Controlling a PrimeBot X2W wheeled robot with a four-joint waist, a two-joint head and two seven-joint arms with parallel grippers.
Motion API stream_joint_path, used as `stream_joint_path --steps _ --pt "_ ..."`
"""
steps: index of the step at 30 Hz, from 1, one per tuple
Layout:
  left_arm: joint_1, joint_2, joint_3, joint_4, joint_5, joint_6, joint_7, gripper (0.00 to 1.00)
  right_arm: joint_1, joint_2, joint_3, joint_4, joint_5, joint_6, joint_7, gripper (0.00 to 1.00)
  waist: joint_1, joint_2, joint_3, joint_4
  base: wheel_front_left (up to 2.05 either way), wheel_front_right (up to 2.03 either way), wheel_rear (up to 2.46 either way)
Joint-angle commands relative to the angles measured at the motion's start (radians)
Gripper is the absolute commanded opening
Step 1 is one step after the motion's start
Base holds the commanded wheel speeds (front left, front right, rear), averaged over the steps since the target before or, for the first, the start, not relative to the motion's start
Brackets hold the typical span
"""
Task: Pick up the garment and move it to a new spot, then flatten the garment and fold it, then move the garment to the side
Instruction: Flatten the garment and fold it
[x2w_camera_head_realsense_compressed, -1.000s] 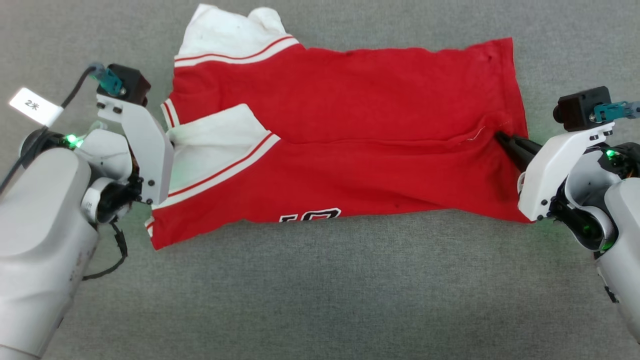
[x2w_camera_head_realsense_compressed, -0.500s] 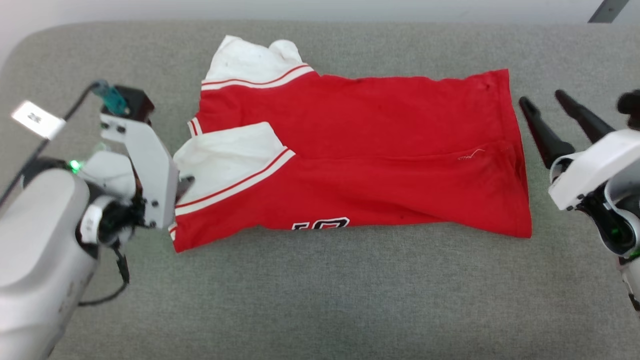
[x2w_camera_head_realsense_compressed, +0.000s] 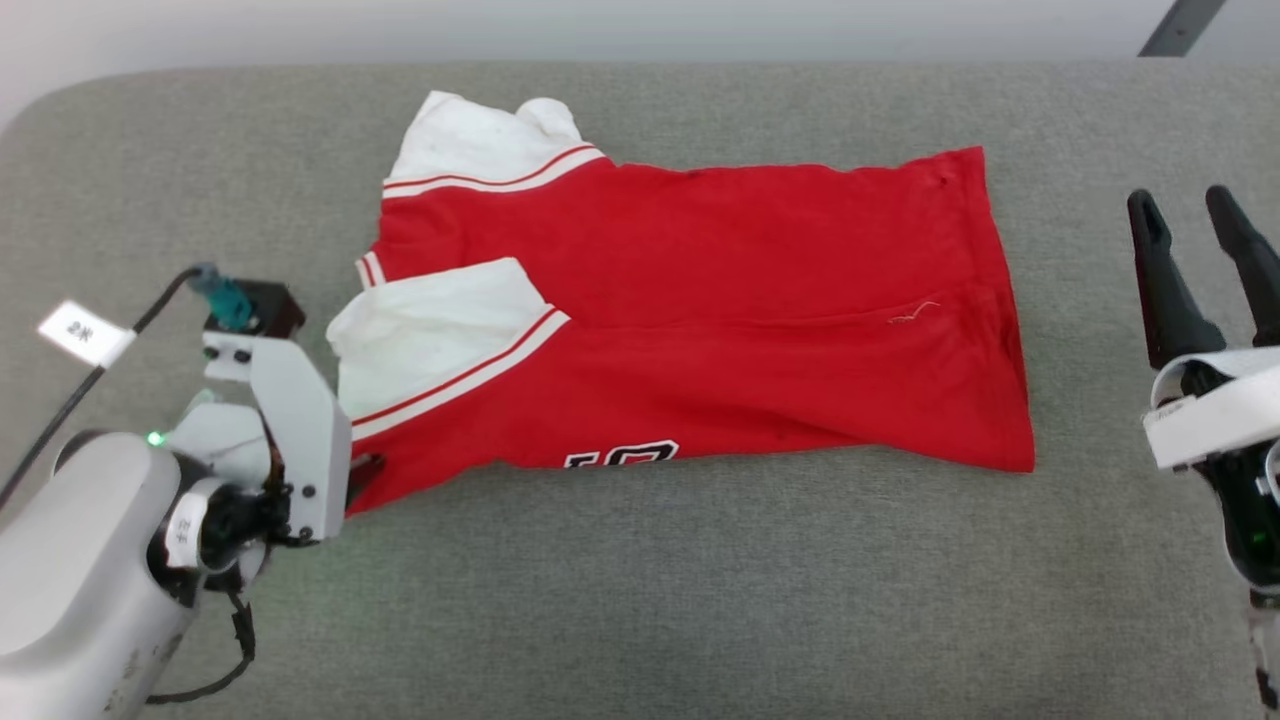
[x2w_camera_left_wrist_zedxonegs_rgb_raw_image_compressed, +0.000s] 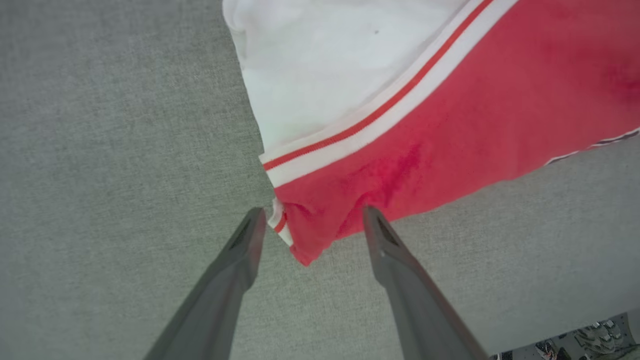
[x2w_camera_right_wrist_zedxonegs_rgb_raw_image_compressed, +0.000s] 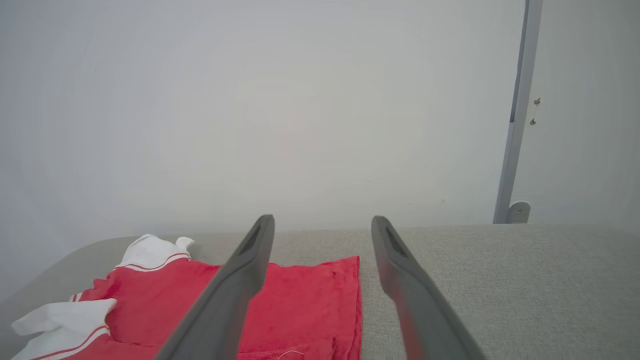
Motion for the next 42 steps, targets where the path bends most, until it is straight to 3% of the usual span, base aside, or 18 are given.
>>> stream_joint_path --steps 1,12,13,14,15,16,27,42 --pt "0.013 -0.002 0.002 0.006 -0.011 0.002 -0.004 1.00 0.013 0.006 -0.010 -0.009 -0.007 -0.002 0.004 1.00 0.0000 0.0000 0.007 -0.009 0.00 0.00 0.00" --pt "0.025 -0.043 0.021 0.197 -0.060 -0.013 -0.026 1.00 0.122 0.089 -0.110 -0.171 -0.060 -0.002 0.082 1.00 0.0000 0.0000 0.027 -0.049 0.00 0.00 0.00" --pt "0.026 -0.049 0.022 0.211 -0.065 -0.014 -0.024 0.93 0.129 0.095 -0.120 -0.177 -0.060 -0.002 0.091 1.00 0.0000 0.0000 0.028 -0.049 0.00 0.00 0.00" --pt "0.025 -0.054 0.020 0.221 -0.069 -0.021 -0.026 0.76 0.137 0.100 -0.126 -0.180 -0.059 -0.002 0.104 1.00 0.0000 0.0000 0.029 -0.049 0.00 0.00 0.00" --pt "0.025 -0.059 0.020 0.230 -0.076 -0.028 -0.028 0.17 0.146 0.102 -0.130 -0.184 -0.061 -0.002 0.121 1.00 0.0000 0.0000 0.029 -0.049 0.00 0.00 0.00" --pt "0.026 -0.064 0.021 0.240 -0.080 -0.033 -0.027 0.00 0.152 0.102 -0.133 -0.189 -0.064 -0.002 0.137 1.00 0.0000 0.0000 0.030 -0.048 0.00 0.00 0.00" --pt "0.008 -0.091 0.003 0.270 -0.075 -0.078 -0.050 0.00 0.180 0.083 -0.093 -0.158 -0.071 -0.002 0.396 1.00 0.0000 0.0000 0.034 -0.024 0.00 0.00 0.00" --pt "-0.034 -0.131 -0.022 0.276 -0.058 -0.109 -0.071 0.00 0.048 0.069 -0.025 0.087 -0.089 -0.002 0.624 1.00 0.0000 0.0000 0.070 0.035 0.00 0.00 0.00"
